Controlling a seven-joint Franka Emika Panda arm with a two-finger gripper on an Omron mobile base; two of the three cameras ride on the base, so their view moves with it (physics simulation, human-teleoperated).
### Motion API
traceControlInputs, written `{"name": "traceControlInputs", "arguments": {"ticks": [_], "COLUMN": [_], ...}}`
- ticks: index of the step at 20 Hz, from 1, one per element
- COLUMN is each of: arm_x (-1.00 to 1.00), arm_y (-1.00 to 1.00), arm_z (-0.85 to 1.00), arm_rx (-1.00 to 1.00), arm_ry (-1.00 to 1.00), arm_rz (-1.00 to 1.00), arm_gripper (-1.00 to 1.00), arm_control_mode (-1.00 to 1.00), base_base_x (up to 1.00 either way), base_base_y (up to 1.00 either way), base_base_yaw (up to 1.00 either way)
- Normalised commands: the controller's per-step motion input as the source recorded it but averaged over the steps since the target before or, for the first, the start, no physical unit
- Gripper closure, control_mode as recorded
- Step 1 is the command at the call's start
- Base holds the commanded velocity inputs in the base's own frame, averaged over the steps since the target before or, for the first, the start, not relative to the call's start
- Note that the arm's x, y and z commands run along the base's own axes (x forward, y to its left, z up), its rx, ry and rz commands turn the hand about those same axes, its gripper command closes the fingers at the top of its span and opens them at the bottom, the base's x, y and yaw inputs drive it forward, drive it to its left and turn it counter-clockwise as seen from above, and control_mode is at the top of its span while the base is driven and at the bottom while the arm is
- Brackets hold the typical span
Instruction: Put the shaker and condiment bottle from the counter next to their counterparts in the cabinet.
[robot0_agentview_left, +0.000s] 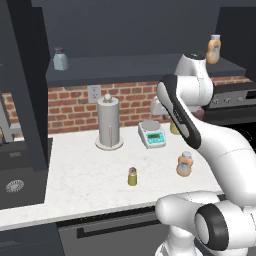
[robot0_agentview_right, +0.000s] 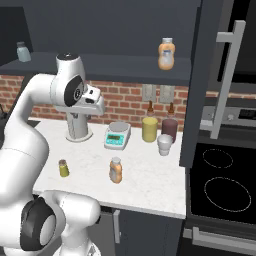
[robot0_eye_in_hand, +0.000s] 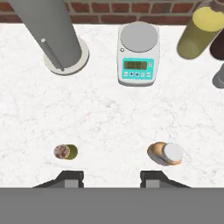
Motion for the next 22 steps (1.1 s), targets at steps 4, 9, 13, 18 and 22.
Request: {"name": "traceControlInputs", "arguments": {"ticks": [4,9,13,18,22], "arm_x": [-0.10,-0.46,-0.20,-0.03,-0.22], "arm_y": [0.00,-0.11,-0.06,-0.21,-0.52], "arm_z": [0.00,-0.26,-0.46,-0.32,-0.17], "arm_rx": [0.00,0.00,0.00,0.01,0.00], "arm_ry": [-0.01,-0.07,0.00,0.00,-0.09], "arm_rz": [0.00,0.00,0.00,0.03,0.05], "arm_gripper": [-1.00,-1.00,-1.00,-1.00,-1.00], "arm_control_mode": [-1.00,-1.00,-1.00,-1.00,-1.00], "base_base_x": [0.00,0.00,0.00,0.00,0.00], "base_base_y": [0.00,0.00,0.00,0.00,0.00], "base_base_yaw": [0.00,0.00,0.00,0.00,0.00]}}
